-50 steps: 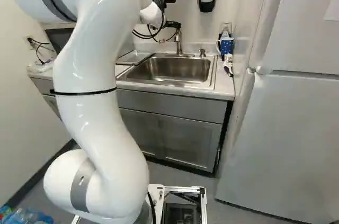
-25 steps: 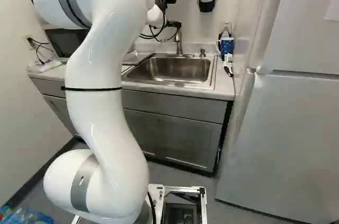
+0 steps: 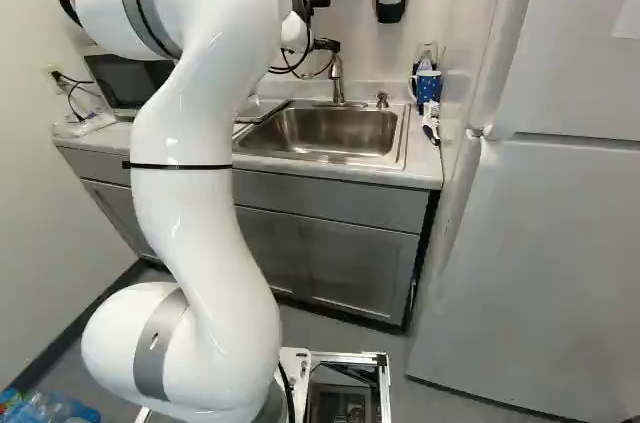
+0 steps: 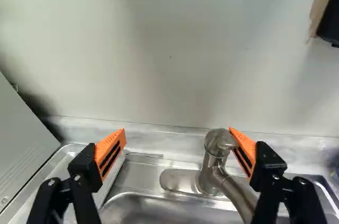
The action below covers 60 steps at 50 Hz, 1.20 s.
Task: Rinse the cup and place it in the tray
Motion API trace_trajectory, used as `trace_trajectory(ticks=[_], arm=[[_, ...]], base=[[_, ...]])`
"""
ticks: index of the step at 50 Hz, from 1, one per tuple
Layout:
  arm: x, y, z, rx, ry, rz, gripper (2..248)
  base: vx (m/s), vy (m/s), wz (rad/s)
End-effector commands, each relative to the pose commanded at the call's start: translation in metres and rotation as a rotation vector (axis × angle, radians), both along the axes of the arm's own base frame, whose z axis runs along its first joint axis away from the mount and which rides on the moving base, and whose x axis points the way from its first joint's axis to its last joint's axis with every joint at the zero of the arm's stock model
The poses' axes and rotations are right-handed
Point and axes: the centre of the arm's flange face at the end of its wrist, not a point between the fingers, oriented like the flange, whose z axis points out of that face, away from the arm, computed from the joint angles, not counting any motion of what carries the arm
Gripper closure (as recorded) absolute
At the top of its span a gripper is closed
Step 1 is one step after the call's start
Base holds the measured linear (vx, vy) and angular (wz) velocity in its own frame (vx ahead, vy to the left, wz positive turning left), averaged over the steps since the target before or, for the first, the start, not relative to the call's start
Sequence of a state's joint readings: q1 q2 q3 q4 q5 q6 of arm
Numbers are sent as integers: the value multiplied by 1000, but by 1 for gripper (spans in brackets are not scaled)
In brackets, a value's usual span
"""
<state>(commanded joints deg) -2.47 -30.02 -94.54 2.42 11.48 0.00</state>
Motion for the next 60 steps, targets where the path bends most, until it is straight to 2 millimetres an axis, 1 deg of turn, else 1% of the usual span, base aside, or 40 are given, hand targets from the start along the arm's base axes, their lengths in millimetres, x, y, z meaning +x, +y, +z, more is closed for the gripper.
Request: trace_trajectory(ticks=[28, 39, 46, 60], arm=[[2, 0, 9, -6, -104, -4, 3], [1, -1, 10, -7, -108, -4, 3], [-7, -3, 11, -7, -103, -8, 3], [-33, -11, 15, -7, -87, -22, 3]], base=[[0, 0, 0], [0, 0, 0], [0, 0, 0], [0, 0, 0]])
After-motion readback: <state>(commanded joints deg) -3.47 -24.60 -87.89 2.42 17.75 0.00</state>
